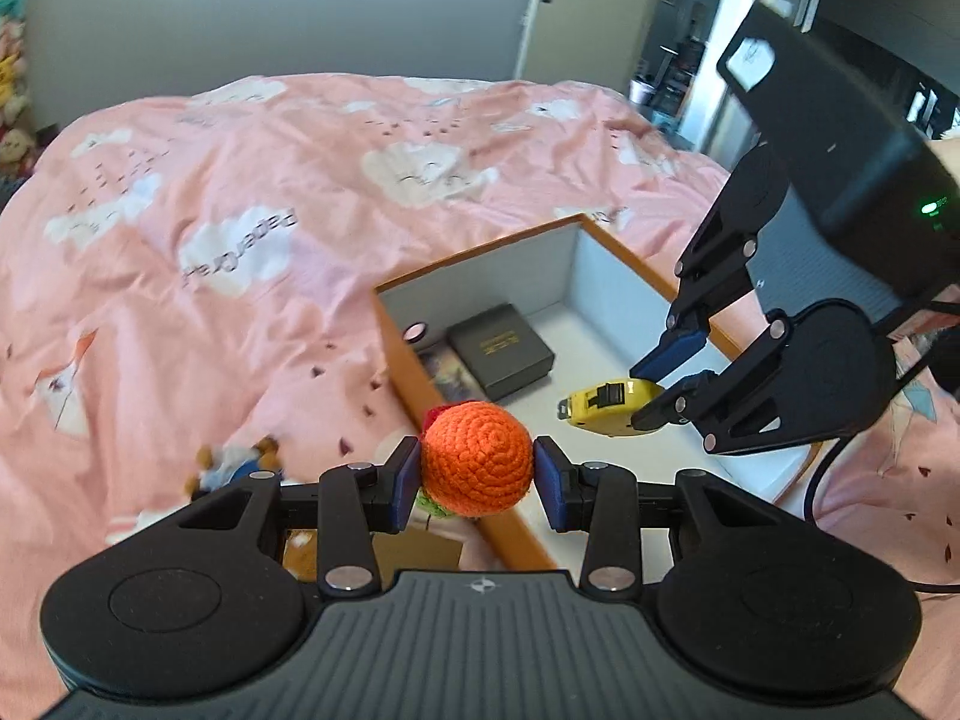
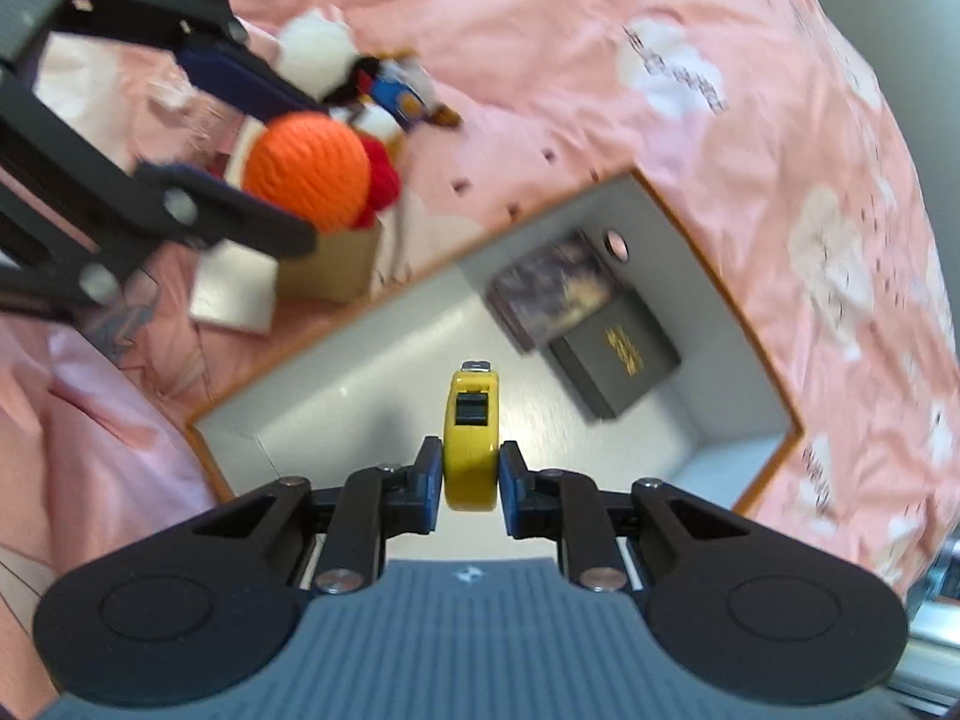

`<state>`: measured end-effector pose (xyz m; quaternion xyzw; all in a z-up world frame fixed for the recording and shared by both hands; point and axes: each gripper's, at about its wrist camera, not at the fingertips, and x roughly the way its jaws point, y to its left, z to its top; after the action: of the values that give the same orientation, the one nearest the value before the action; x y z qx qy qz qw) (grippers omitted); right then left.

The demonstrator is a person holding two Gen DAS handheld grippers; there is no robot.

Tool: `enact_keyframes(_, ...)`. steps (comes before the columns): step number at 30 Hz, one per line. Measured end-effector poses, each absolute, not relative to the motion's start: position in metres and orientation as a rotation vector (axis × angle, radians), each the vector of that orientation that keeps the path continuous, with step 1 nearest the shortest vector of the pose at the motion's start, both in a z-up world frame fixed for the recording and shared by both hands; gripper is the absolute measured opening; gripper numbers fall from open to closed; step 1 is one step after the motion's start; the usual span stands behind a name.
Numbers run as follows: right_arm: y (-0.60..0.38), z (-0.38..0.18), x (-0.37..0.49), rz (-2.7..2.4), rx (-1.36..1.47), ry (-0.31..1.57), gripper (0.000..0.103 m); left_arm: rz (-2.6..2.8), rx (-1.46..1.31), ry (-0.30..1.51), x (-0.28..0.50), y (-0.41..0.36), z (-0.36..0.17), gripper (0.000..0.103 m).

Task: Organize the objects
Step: 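Grasp the yellow tape measure with the right gripper while the left carries the orange ball, then lower the yellow tape measure into the orange box and open the right gripper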

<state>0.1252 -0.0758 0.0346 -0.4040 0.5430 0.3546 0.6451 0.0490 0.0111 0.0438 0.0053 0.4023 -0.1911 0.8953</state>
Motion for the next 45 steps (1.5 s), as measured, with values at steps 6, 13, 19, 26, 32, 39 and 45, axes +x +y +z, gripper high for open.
enact_keyframes(6,-0.111,0.027,0.14,0.757,-0.888,1.248,0.02,-0.448,0.116,0.844,0.074,-0.016,0.035,0.045)
enact_keyframes(13,-0.128,-0.004,0.163,0.695,-0.991,1.156,0.02,-0.528,0.226,0.863,0.112,-0.047,0.016,0.046)
enact_keyframes(19,-0.129,-0.034,0.184,0.665,-1.133,1.062,0.02,-0.546,0.276,0.899,0.146,-0.059,-0.002,0.045)
enact_keyframes(26,-0.125,-0.069,0.201,0.627,-1.25,0.984,0.02,-0.553,0.273,0.906,0.167,-0.06,-0.016,0.046)
enact_keyframes(32,-0.125,-0.075,0.21,0.694,-1.231,0.971,0.021,-0.55,0.281,0.917,0.18,-0.059,-0.025,0.045)
enact_keyframes(39,-0.131,-0.074,0.226,0.796,-1.154,1.045,0.022,-0.57,0.285,0.914,0.185,-0.062,-0.028,0.045)
enact_keyframes(45,-0.137,-0.08,0.242,0.803,-1.201,1.048,0.024,-0.568,0.28,0.915,0.186,-0.063,-0.028,0.046)
